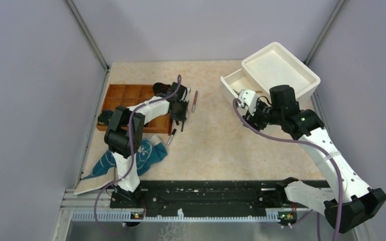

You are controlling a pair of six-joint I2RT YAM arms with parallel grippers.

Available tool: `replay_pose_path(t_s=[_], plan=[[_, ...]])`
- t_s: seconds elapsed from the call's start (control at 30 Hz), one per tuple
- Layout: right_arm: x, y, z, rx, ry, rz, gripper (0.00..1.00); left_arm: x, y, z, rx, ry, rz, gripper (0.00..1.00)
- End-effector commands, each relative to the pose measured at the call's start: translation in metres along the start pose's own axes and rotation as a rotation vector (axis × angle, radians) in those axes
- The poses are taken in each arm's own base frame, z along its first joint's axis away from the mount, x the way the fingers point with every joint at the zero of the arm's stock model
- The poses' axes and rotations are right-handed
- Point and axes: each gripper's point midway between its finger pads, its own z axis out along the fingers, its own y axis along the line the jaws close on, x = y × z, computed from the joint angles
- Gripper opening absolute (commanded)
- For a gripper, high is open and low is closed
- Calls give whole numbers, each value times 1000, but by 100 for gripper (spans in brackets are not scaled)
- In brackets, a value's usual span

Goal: Organize the makeup
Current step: Pick up the makeup from the center of the board.

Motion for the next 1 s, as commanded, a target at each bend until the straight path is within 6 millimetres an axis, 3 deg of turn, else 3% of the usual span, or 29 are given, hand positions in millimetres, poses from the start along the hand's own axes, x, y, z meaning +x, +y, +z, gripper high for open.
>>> replay_pose_path(t_s=[0.0,0.4,0.67,0.97], plan=[[-6,0,-7,16,-17,-24,57,28,9,20,-33,83,-38,24],[0,2,-5,13,2,-27,57,38,12,28,-48,109,-68,16],[0,2,-4,9,2,-25,57,34,3,19,-2,85,-80,0],[-3,2,-5,6,-1,-25,57,26,-12,3,90,45,-77,0]])
